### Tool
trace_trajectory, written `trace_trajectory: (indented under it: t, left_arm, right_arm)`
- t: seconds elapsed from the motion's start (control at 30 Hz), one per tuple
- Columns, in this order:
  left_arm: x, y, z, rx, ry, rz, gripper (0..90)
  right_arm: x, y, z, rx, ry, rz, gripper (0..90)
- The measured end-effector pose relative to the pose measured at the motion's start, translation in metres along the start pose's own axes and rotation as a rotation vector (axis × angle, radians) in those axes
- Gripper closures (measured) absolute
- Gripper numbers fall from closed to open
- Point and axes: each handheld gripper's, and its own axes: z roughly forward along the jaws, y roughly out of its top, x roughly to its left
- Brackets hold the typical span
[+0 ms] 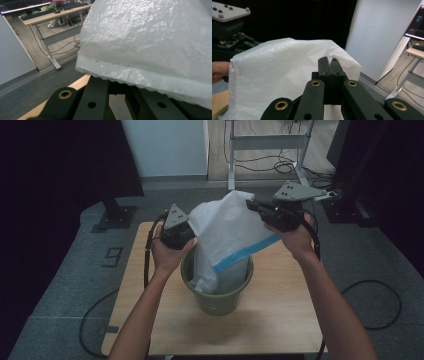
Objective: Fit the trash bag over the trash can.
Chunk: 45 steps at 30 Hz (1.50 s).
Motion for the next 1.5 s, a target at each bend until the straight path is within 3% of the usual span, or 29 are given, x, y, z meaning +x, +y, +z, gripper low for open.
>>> trace_trajectory:
  t: [0.47,0.73,1.03,1.27,1.5]
  left_arm:
    - [-0.01,-0.034,-0.025,0.048,-0.05,-0.013,90.0]
    - [-0.012,-0.046,-0.039,0.073,-0.073,-0.009,90.0]
    - [-0.018,-0.051,-0.052,0.063,-0.093,0.012,90.0]
    - [-0.021,-0.05,-0.053,0.068,-0.104,0.02,90.0]
    - [-0.024,-0.057,-0.047,0.102,-0.12,0.022,90.0]
  right_arm:
    - [0.019,-0.019,-0.005,0.026,0.041,0.011,89.1]
    - [0.029,-0.02,-0.011,0.029,0.069,0.009,89.1]
    - [0.034,-0.012,-0.02,0.014,0.092,0.013,89.0]
    - [0.036,-0.005,-0.028,0.015,0.113,0.021,89.0]
    - [0.035,-0.016,-0.028,0.034,0.12,0.039,89.0]
